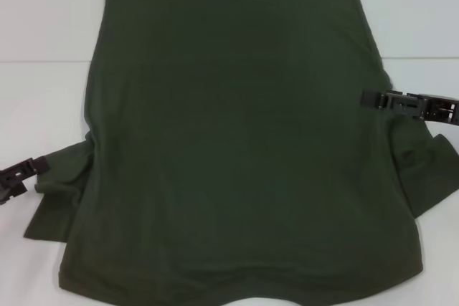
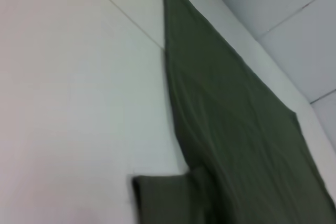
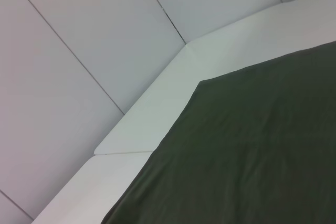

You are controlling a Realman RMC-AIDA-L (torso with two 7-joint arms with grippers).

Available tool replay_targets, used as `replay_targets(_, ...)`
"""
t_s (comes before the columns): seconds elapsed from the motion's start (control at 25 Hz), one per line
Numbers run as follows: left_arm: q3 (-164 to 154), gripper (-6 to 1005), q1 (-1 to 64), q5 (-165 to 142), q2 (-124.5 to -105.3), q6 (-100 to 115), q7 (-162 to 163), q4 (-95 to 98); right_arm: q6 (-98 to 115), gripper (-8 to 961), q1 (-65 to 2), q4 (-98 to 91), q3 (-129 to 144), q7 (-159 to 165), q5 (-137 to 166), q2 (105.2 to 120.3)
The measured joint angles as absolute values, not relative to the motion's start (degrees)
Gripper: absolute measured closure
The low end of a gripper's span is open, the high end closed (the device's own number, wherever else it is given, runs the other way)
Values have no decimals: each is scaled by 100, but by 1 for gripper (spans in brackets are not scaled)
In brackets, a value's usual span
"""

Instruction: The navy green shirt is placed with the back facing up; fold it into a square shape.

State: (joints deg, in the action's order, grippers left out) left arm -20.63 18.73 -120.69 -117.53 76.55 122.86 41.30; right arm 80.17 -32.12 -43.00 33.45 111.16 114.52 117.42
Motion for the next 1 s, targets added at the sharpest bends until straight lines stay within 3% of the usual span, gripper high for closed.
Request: replay_targets(1.0, -2100, 102, 2119, -12014, -11771, 7389, 12084, 3556, 7935, 12, -3186, -4244, 3324, 11103, 11452, 11736)
